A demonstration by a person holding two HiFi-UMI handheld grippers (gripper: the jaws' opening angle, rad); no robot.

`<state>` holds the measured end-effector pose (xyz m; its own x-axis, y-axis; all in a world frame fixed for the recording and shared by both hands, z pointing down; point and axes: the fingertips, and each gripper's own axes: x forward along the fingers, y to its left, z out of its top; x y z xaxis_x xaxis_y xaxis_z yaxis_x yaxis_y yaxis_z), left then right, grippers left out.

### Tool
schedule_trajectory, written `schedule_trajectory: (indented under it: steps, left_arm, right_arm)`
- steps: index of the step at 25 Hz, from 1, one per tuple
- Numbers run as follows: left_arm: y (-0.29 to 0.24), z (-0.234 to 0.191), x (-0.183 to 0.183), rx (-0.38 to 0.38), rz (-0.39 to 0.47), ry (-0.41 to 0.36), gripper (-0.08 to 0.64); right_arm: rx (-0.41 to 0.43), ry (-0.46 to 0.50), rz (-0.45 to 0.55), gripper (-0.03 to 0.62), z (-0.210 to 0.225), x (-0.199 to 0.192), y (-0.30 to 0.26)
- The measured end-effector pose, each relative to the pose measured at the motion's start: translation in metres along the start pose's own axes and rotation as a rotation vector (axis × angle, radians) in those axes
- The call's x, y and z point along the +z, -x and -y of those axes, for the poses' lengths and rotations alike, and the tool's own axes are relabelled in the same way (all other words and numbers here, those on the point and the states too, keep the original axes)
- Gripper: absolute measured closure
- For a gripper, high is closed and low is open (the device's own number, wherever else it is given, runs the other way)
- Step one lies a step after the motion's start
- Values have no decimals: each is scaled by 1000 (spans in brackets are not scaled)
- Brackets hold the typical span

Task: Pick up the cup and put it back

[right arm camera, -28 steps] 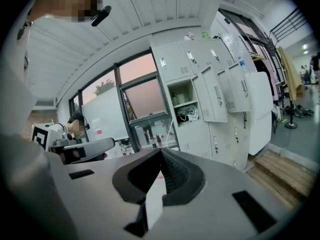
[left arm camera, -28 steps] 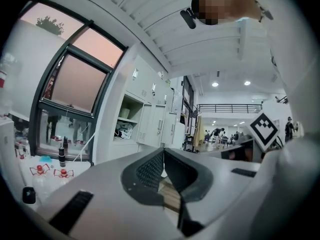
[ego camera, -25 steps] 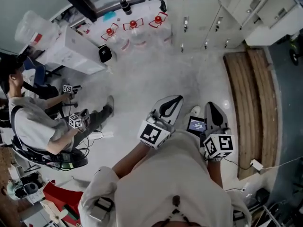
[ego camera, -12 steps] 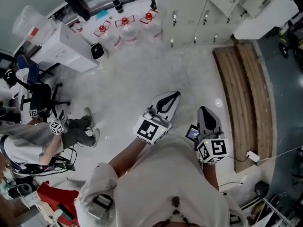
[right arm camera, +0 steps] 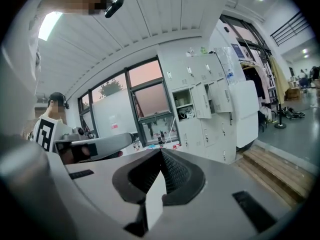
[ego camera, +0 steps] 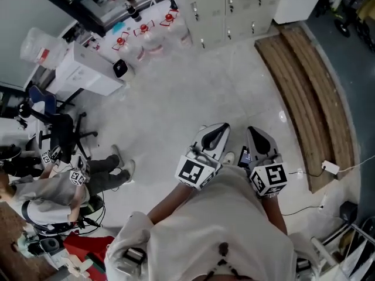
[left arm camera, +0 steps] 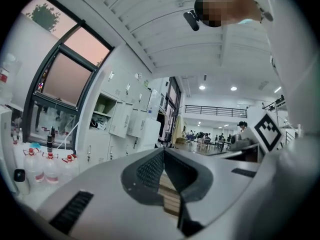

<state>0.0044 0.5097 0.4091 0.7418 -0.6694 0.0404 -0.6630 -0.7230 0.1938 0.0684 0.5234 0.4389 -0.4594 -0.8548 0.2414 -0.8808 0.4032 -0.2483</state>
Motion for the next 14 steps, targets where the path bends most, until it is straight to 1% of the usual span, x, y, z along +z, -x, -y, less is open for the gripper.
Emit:
schedule_trajectory:
  steps: [3, 5, 8, 14]
  left_arm:
    - [15, 18, -7, 36, -13, -20, 551]
    - [24, 20, -7, 58, -10, -38, 551]
    - [34, 17, 0, 65, 2, -60, 551]
    - [74, 32, 2, 69, 22, -41, 551]
  right_arm:
    - [39, 1, 7, 568, -5, -6, 17]
    - [57, 3, 16, 568, -10, -8, 22]
    - [62, 11, 33, 568, -19, -6, 21]
    - [59, 27, 46, 566, -52, -8, 36]
